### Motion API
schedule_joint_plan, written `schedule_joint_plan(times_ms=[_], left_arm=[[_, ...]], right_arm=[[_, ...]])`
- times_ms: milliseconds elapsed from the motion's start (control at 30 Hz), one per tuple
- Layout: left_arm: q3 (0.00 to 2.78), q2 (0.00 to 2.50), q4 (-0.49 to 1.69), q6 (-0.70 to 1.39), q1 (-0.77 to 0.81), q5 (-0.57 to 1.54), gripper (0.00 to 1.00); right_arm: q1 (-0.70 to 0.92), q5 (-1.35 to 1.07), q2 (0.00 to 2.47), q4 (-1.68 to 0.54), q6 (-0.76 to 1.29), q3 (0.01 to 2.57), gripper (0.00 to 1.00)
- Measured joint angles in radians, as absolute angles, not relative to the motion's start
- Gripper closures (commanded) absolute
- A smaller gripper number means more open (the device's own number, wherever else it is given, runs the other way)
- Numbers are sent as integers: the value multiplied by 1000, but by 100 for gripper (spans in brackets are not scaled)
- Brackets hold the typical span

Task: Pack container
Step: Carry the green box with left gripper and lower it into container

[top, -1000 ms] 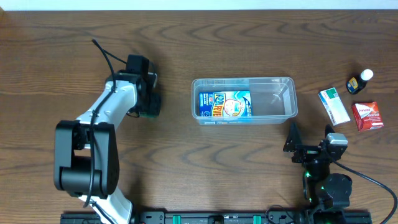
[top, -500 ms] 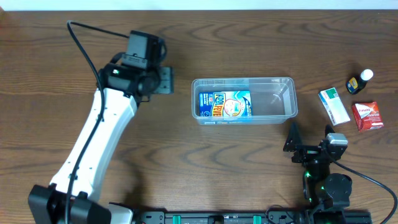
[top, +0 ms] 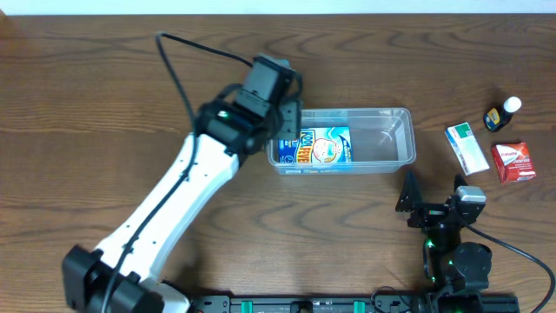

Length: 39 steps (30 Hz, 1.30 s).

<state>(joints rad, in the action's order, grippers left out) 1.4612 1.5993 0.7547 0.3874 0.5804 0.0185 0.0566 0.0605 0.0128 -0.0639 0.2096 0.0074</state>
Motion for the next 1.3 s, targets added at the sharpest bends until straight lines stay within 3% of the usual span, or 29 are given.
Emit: schedule_joint_plan(times_ms=[167, 1300], left_arm=[[1461, 1694, 744, 424, 640, 4, 50], [1461, 1995, 639, 541, 670, -165, 49]], right_arm=[[57, 60, 13, -64, 210, 7, 1], [57, 60, 13, -64, 210, 7, 1]])
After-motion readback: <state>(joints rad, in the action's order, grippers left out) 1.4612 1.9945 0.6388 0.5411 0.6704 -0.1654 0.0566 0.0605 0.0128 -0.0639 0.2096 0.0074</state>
